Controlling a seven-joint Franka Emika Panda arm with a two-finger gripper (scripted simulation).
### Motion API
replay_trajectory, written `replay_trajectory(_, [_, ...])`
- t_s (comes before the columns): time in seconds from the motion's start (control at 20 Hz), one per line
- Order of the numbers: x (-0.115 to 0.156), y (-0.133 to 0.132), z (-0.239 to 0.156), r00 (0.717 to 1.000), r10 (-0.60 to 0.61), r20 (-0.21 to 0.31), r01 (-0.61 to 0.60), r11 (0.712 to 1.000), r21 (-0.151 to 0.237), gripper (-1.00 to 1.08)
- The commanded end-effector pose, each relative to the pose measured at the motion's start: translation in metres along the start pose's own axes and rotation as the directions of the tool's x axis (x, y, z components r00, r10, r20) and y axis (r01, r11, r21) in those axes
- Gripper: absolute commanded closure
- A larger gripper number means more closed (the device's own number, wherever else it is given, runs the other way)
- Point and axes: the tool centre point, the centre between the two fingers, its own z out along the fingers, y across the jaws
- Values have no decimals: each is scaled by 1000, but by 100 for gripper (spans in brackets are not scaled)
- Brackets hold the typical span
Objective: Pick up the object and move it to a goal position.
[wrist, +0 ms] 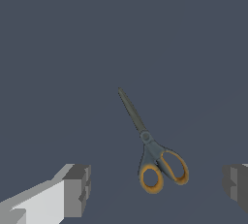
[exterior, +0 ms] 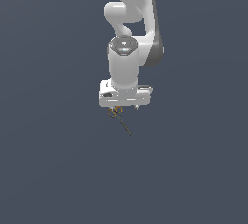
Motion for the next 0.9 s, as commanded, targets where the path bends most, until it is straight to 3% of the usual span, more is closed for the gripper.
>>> replay_trajectory(0.0, [-1, 3, 8, 1000, -20, 0, 20, 1000, -1, -92])
replay_trajectory(0.85, [-16, 27, 94, 967, -253, -12, 253, 967, -14, -92])
